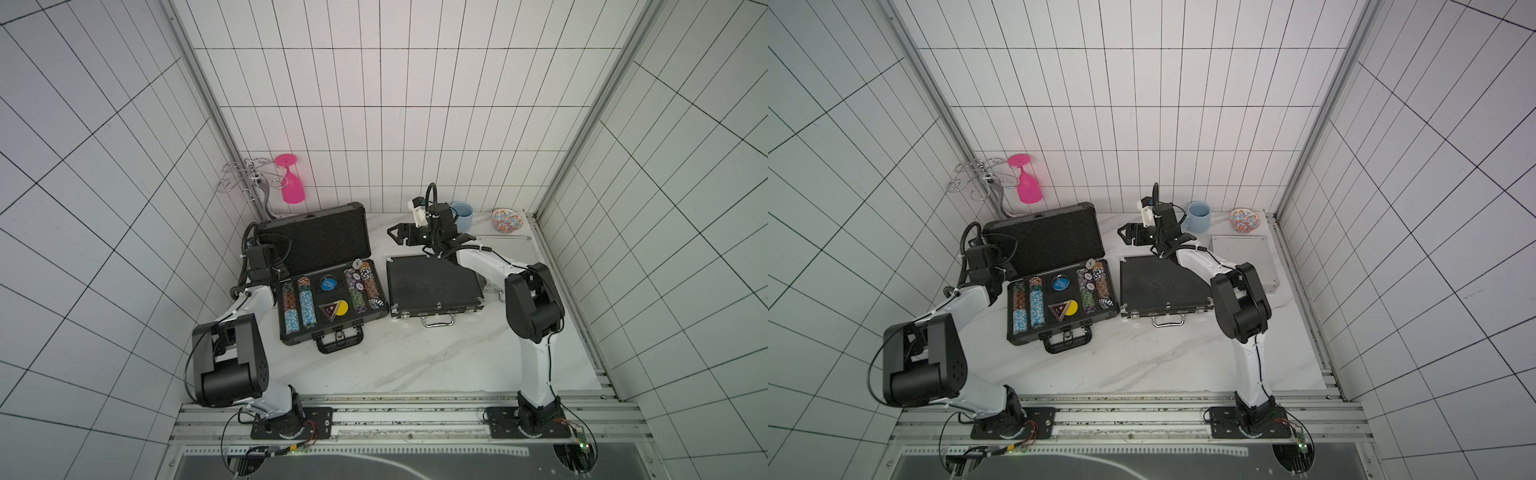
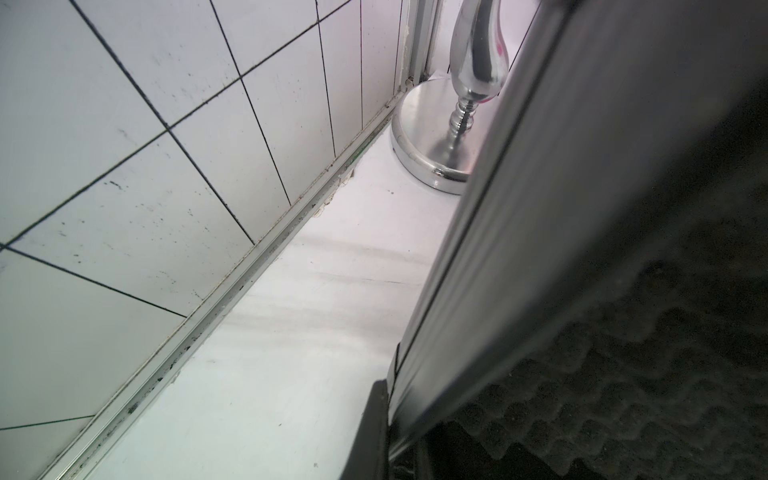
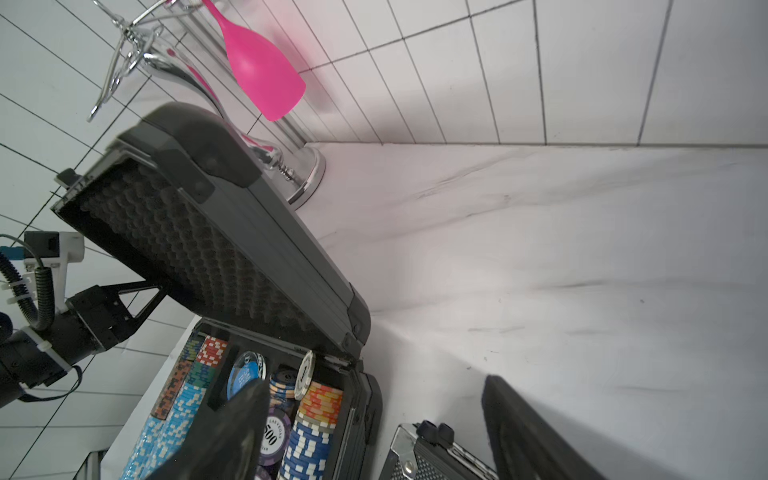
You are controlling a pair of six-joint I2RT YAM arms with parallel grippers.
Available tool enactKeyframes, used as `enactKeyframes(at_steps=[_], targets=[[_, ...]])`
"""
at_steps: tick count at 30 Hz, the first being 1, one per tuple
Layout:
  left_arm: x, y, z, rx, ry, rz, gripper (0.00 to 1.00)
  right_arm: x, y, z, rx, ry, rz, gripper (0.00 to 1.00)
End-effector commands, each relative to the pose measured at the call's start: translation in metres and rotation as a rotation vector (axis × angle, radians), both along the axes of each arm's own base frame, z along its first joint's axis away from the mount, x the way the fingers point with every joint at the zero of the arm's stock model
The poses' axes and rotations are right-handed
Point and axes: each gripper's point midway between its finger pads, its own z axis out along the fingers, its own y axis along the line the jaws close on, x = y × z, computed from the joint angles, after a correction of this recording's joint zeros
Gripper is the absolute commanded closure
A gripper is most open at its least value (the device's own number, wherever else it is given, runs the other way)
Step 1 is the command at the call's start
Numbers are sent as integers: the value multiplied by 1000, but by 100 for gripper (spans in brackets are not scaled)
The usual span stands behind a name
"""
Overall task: Close the poker set cases
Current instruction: Adjust the poker set case at the center of the board, then close the lid of the poker set case.
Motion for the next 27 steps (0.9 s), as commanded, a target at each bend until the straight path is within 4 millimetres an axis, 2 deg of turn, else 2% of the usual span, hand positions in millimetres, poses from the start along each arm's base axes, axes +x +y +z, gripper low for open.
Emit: enactKeyframes(at_steps=[1, 8, 13, 17, 22, 25, 27], targets=[[13, -14, 32, -69, -148, -14, 100, 6, 25, 50, 113, -78, 106, 18], [16, -15, 26, -83, -145, -16, 100, -14, 57, 51, 266, -169, 304, 15], [19, -14, 30, -79, -156, -17, 100, -13, 85, 29, 170, -207, 297, 17], [21, -15, 34, -86, -170, -18, 100, -1, 90, 17, 116, -221, 181, 25], [21, -17, 35, -88, -174, -17, 100, 6, 92, 12, 61, -265, 66, 38], [21, -17, 36, -85, -175, -18, 100, 12, 89, 12, 47, -276, 1, 56], [21, -17, 36, -88, -174, -18, 100, 16, 86, 13, 56, -282, -30, 61]])
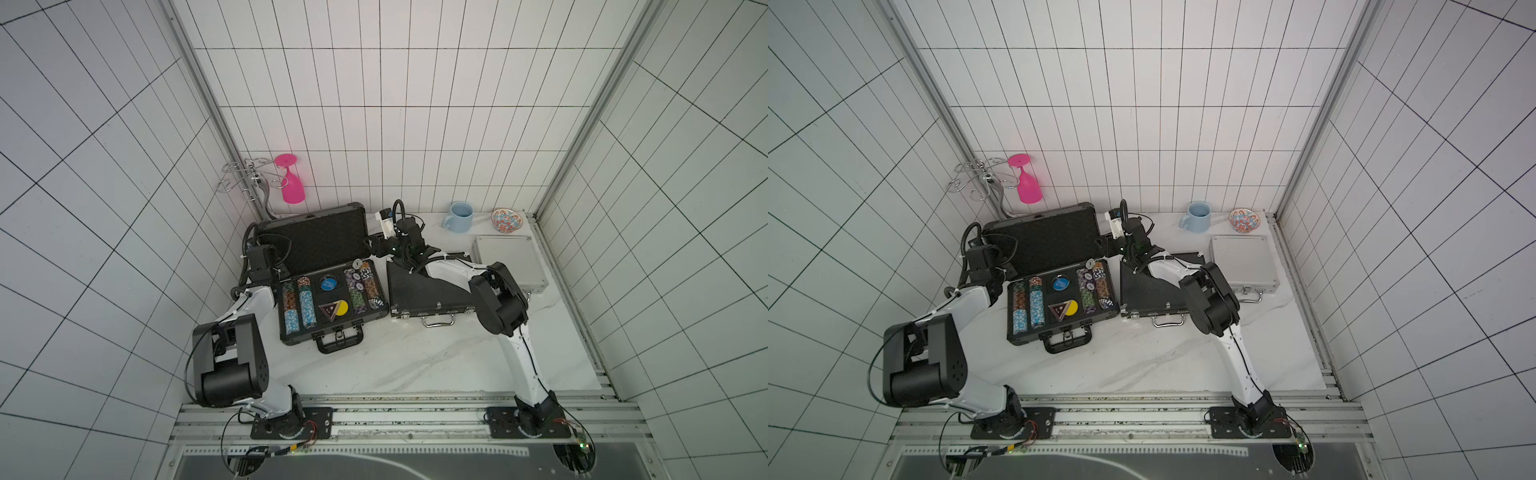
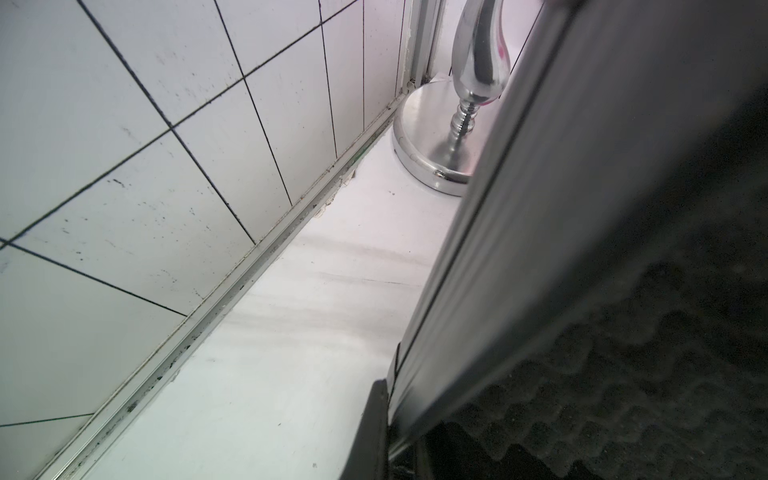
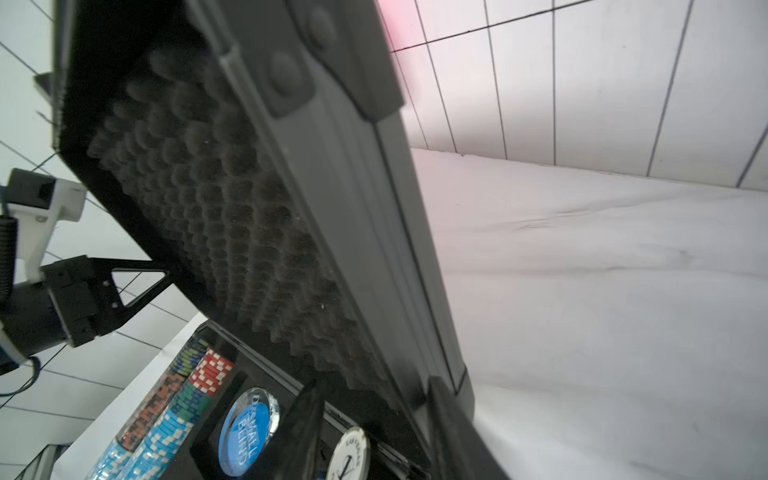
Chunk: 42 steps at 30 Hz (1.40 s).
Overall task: Close the poker set cases
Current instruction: Close the lid of the poker set case.
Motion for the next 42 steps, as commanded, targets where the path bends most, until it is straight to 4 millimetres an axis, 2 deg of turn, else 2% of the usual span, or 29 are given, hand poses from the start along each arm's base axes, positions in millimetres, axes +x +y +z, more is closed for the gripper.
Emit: enactKeyframes(at_steps=[1, 6, 12, 21, 24, 29, 35, 42], targets=[[20, -17, 36, -87, -170, -26, 100, 24, -5, 40, 51, -110, -108, 61], [21, -17, 38, -88, -173, -26, 100, 20, 2, 45, 66, -144, -84, 57], [23, -17, 41, -87, -178, -28, 100, 19, 18, 51, 43, -167, -66, 58], [22, -17, 36, -102, -175, -19, 100, 23, 24, 41, 65, -150, -63, 79], [22, -17, 36, -100, -178, -16, 100, 21, 25, 43, 85, -155, -57, 83], [23, -17, 37, -98, -178, -20, 100, 14, 25, 49, 105, -176, -47, 99], [33, -16, 50, -97, -209, -28, 100, 2, 18, 68, 153, -227, -44, 100], [54, -19, 73, -105, -262, -54, 100, 5, 16, 90, 155, -280, -55, 100]])
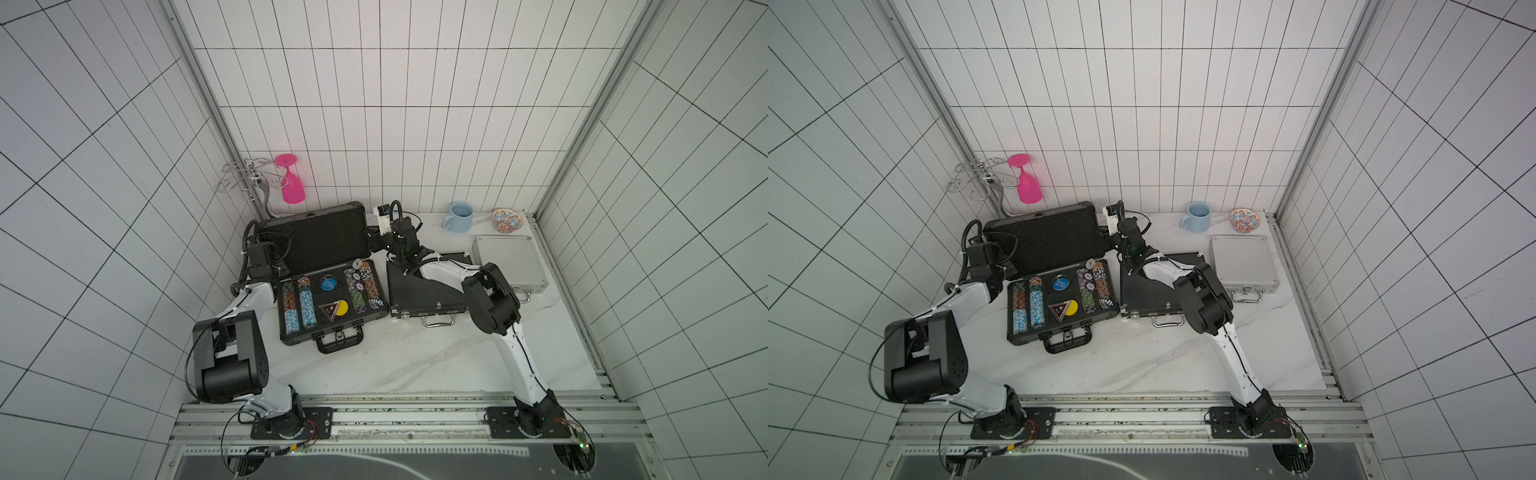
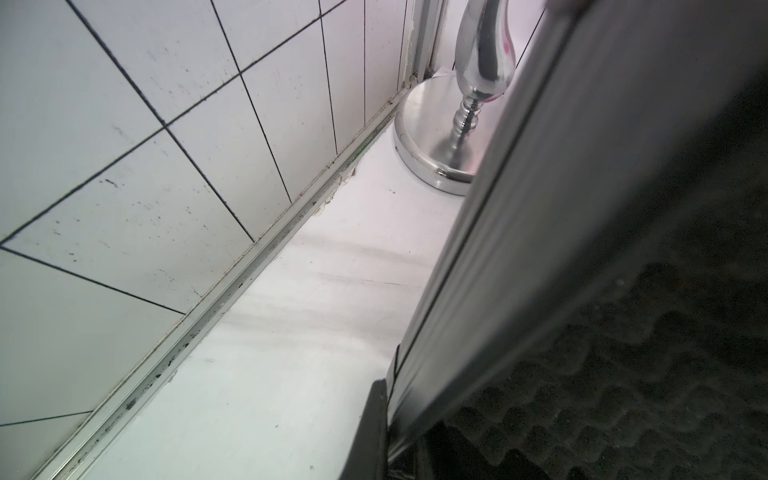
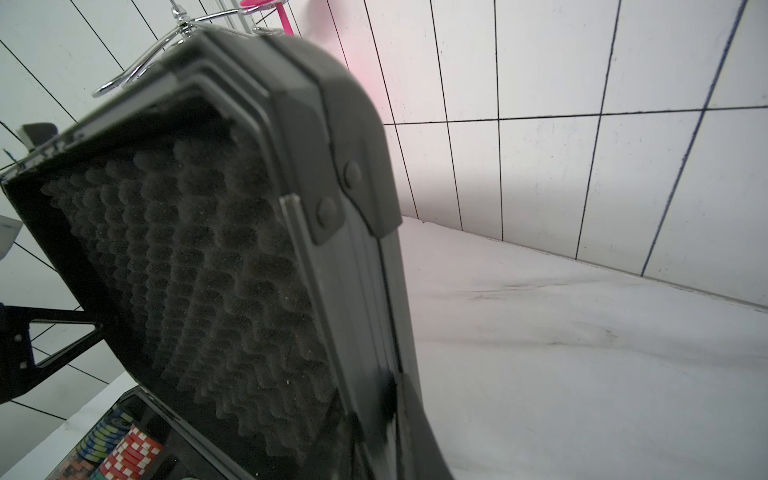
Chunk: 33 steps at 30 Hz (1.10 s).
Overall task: Close the poker set cases
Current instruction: Close the lid of the poker set case.
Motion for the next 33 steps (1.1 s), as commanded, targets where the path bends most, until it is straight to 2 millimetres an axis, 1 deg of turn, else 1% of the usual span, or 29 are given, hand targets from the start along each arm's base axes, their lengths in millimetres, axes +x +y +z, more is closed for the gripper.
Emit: enactKeyframes(at_steps=[1, 4, 8, 10, 13, 16, 18, 19, 20, 22, 24, 27, 31, 33], targets=[[50, -22, 76, -88, -292, -66, 100, -16, 5, 72, 132, -120, 54, 100], [59, -30, 84, -75, -304, -94, 100, -15, 1, 71, 120, -126, 39, 100], [68, -38, 88, -74, -312, -121, 100, -18, -10, 76, 116, -146, 13, 100], [70, -41, 90, -73, -315, -125, 100, -23, -15, 78, 108, -159, 12, 100], [65, -42, 88, -72, -312, -113, 100, -32, -18, 76, 101, -168, 27, 100], [52, -38, 82, -58, -294, -77, 100, -41, -18, 70, 100, -163, 51, 100], [41, -36, 78, -61, -275, -52, 95, -49, -20, 64, 107, -166, 65, 100], [36, -36, 76, -63, -273, -48, 90, -53, -22, 61, 109, -167, 70, 100], [29, -36, 75, -66, -273, -40, 83, -57, -24, 57, 109, -165, 75, 100], [16, -35, 75, -67, -278, -16, 73, -65, -27, 55, 113, -169, 75, 100], [5, -34, 77, -67, -286, 5, 68, -70, -32, 52, 114, -170, 69, 100], [-13, -32, 83, -79, -283, 44, 65, -75, -36, 50, 111, -175, 69, 100], [-40, -33, 88, -136, -289, 106, 63, -78, -37, 48, 116, -166, 69, 100], [-53, -36, 99, -159, -306, 116, 63, -80, -39, 46, 115, -162, 67, 100]])
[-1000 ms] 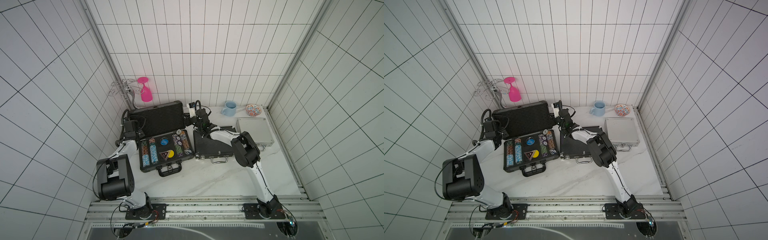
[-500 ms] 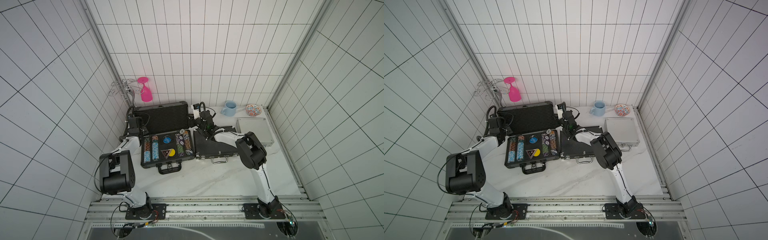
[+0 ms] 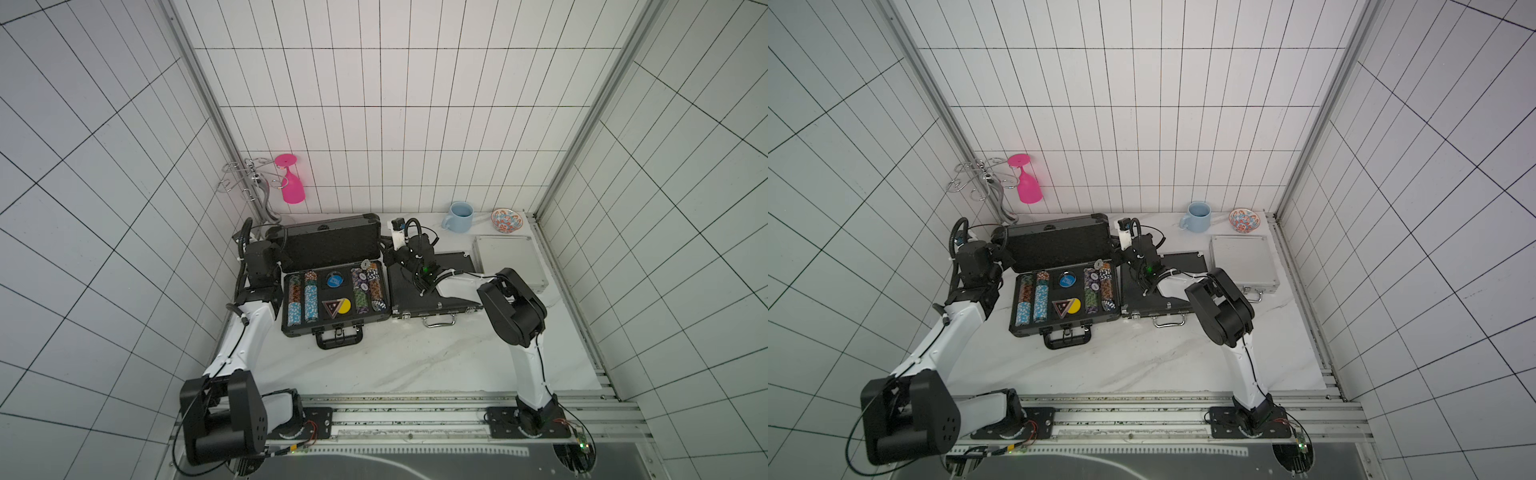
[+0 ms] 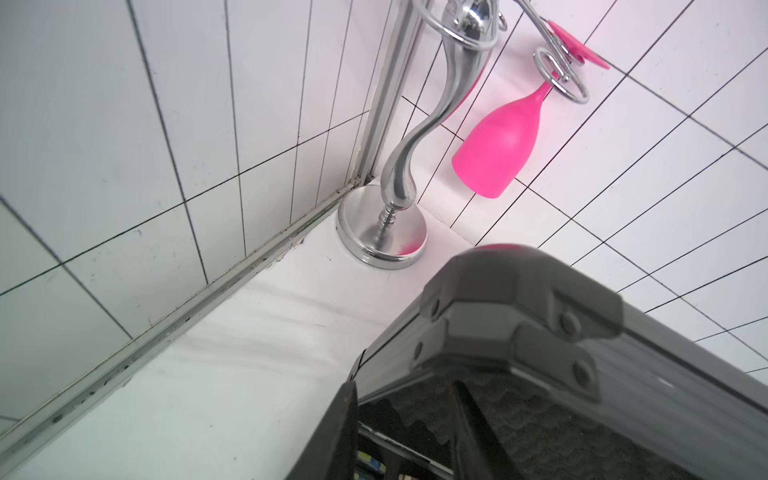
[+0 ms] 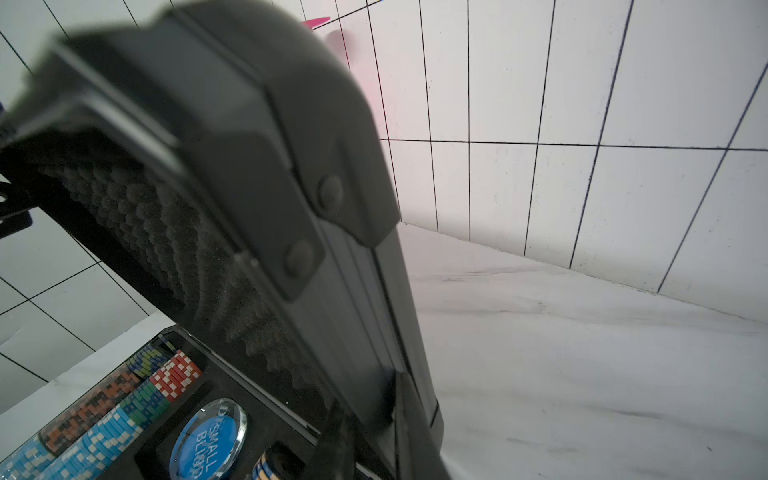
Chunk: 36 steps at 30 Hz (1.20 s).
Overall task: Close the poker set cases
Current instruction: Close the lid of the poker set case.
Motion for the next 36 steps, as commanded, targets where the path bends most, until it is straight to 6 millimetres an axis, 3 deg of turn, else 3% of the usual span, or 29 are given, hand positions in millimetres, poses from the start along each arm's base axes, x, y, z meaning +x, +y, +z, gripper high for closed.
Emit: enactKeyframes(at_steps=[1, 7, 12, 17, 20, 30, 36], targets=[[-26, -3, 7, -65, -1, 44, 63, -31, 7, 41, 131, -39, 112, 100], [-48, -24, 57, -34, -3, 24, 63, -41, 8, 31, 122, -20, 116, 100], [-34, -43, 88, -78, -41, -70, 59, -49, 7, 23, 114, -1, 116, 100], [0, -81, 86, -98, 22, -231, 40, -57, 4, 13, 113, 24, 115, 100], [13, -91, 80, -78, 58, -267, 36, -62, 2, 6, 111, 39, 111, 100], [37, -93, 77, 9, 106, -286, 36, -73, 0, -15, 97, 86, 116, 100], [37, -92, 101, 66, 59, -270, 36, -73, 0, -23, 93, 105, 114, 100]])
